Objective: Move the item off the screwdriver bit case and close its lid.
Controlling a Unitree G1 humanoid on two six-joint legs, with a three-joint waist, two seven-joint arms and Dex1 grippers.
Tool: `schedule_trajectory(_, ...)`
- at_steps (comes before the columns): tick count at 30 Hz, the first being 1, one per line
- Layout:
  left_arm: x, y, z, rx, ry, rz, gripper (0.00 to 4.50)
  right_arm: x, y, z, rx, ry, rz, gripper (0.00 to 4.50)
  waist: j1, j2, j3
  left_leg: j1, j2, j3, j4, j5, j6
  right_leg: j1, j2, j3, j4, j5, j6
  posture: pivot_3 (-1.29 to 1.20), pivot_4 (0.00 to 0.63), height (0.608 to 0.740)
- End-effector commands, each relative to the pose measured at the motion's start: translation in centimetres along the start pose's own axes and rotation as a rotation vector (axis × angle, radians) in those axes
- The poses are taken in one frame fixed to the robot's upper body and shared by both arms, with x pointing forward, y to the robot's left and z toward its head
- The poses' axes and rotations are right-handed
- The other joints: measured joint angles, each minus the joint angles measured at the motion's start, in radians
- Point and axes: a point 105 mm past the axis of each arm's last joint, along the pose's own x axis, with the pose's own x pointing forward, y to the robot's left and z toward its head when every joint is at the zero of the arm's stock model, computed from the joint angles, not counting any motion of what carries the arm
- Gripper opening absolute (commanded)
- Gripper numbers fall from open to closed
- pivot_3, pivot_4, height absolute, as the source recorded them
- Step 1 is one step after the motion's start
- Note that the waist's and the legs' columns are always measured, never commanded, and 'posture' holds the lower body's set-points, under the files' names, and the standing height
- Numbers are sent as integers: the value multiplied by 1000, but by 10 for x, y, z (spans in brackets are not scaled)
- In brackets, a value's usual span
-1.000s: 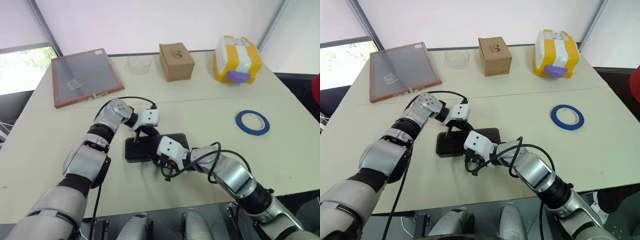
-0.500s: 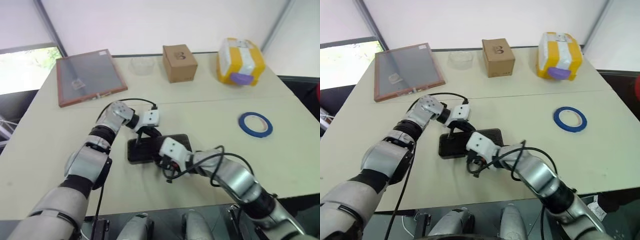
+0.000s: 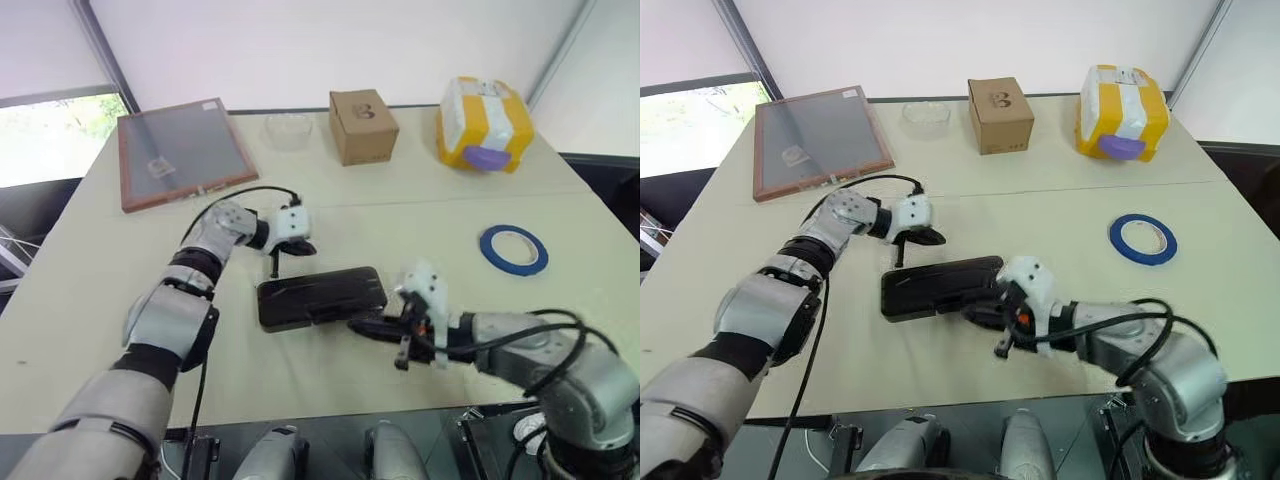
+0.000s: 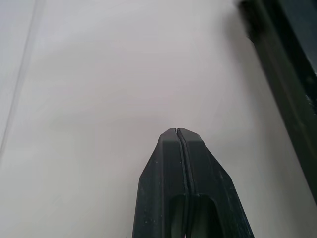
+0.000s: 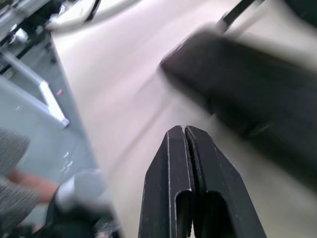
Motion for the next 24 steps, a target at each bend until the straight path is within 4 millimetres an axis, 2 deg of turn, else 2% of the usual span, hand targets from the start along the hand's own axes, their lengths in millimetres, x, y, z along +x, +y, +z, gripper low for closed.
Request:
schedule_trajectory(1,-28,25,24,-107,-183,107,0,-15,-26,21,-46,-84,-102,54,1,0,0,-1,0,0,0,0,0,-1,0,0,0,0,0,0,150,740)
schedule_trajectory(5,-54,34,20,-230,-299,180,0,-21,-50,18,-64,-76,-199,54,-4,0,0,-4,0,-1,-1,0,0,-4,0,0,2,0,0,0,150,740)
schedule_trajectory(9,-74,31,13,-307,-365,231,0,-21,-70,13,-51,-88,-287,54,-19,0,0,-5,0,-1,0,0,0,-4,-1,0,2,0,0,0,150,740)
schedule_trajectory(13,-90,22,8,-358,-387,306,0,-21,-85,10,-43,-102,-361,54,-27,1,0,-5,0,-1,-1,0,0,-4,0,0,2,0,0,0,150,740)
schedule_trajectory(16,-102,16,5,-421,-413,428,0,-20,-95,6,-38,-107,-413,54,-27,1,1,-6,0,-1,-1,0,0,-5,0,0,2,0,0,0,150,740)
schedule_trajectory(20,-118,-1,-5,-515,-421,588,0,-24,-106,6,-52,-133,-505,54,-25,1,1,-5,0,-1,-1,0,0,-5,0,1,2,0,0,0,150,740)
schedule_trajectory(24,-126,-20,-8,-555,-417,710,0,-29,-112,9,-29,-210,-588,54,-22,2,1,-4,0,-1,-1,0,0,-4,0,1,1,0,0,0,150,740)
